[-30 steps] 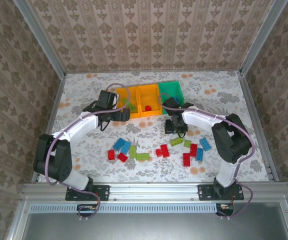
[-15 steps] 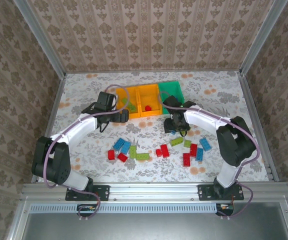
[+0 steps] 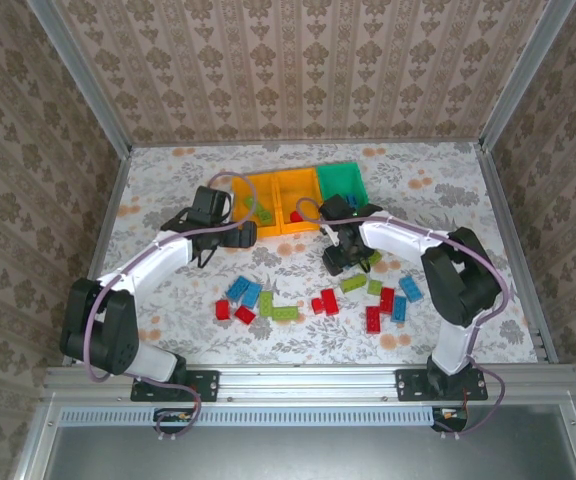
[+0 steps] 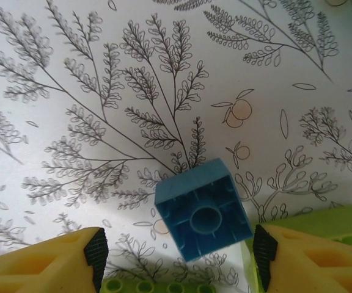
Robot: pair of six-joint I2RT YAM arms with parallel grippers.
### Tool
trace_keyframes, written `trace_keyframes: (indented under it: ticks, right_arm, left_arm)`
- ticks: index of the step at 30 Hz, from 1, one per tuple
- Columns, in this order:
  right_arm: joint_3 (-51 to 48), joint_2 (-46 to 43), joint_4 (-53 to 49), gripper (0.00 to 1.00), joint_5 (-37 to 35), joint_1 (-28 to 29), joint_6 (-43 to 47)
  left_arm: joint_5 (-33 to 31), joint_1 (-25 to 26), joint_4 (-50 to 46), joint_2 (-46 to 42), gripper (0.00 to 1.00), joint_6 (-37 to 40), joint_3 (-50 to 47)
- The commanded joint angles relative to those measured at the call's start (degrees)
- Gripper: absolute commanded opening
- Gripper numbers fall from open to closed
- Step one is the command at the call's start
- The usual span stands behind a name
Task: Sort the legos into containers by color
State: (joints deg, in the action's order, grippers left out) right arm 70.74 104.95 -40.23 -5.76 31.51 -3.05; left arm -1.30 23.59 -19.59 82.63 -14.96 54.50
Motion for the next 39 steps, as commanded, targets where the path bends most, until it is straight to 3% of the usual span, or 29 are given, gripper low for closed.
trace_keyframes:
  ticks: [1,13,20,23,28,31,39]
  right_arm:
    - [2.4,2.6,1.2,0.66,0.7,-0.6,4.6]
    - [1.9,5.1,3.1,0.51,1.1,-1.4,4.8]
    - [3.6,5.5,4.5,0.52,2.9,-1.4,4.6]
    - [4.3,6.6,3.8,0.44,3.0,-1.4,5.3]
    - [4.2,5.9,4.2,0.21,3.1,-1.3,4.8]
    - [3.6,3.2,5.8,0.17,3.3,-1.7,3.1]
    - [3.9,-3.4,14.8,0.14,13.8,-11.6,-11.4]
  left_arm:
    - [0.4,-0.2,1.0,-1.4,1.0,-1.1,-0.9]
    - [0.0,-0.3,0.8,-2.1,1.0,-1.4,-2.0]
    - [0.2,-0.3,0.7,-2.0,1.0,-1.5,-2.0]
    - [-0.1,-0.2,0.5,-2.1,1.0,-1.6,-2.1]
    - [-0.1,-0.2,0.6,-2.2,1.0,-1.6,-2.6]
    - [-0.1,-0.1,0.5,-2.3,1.0,-1.6,-2.6]
    - [-0.9,0.0,-0.4,-3.3,1.0,-0.8,-3.7]
